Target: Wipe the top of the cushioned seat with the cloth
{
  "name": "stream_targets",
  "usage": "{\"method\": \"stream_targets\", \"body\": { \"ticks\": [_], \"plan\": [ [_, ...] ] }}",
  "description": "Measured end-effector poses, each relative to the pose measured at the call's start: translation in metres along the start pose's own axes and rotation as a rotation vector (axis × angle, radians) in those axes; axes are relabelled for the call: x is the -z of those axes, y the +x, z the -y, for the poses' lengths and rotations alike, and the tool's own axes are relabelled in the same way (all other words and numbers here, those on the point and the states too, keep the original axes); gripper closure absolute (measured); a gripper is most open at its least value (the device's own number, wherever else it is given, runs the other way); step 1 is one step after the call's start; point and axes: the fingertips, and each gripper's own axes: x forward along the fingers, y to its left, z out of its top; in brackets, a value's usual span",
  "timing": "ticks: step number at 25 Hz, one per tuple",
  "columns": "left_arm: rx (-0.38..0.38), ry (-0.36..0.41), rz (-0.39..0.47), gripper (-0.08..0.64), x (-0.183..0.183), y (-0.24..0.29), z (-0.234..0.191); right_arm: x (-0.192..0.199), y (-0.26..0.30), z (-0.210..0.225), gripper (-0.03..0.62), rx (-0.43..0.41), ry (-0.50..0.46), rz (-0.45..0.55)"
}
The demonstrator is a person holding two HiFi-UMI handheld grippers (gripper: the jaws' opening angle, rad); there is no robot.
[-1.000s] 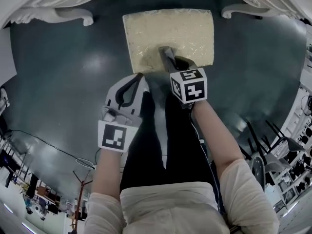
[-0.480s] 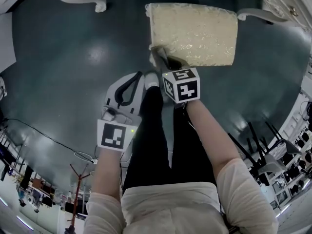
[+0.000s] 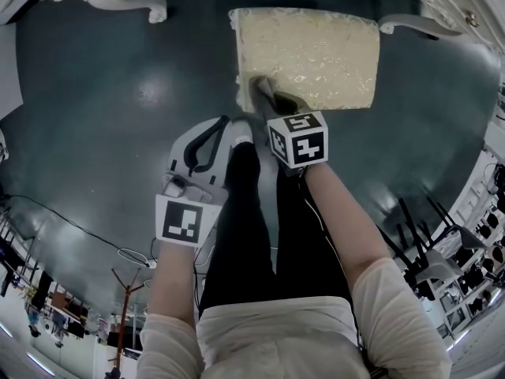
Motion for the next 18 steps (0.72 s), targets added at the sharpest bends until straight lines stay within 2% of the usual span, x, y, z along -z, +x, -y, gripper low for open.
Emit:
{"method": "stream_targets", "body": {
  "ticks": [18],
  "plan": [
    [0.061, 0.022, -0.017, 0.558, -0.011, 0.061, 0.069, 0.017, -0.035, 0.079, 0.561, 0.014, -0.007, -0.007]
  ]
}}
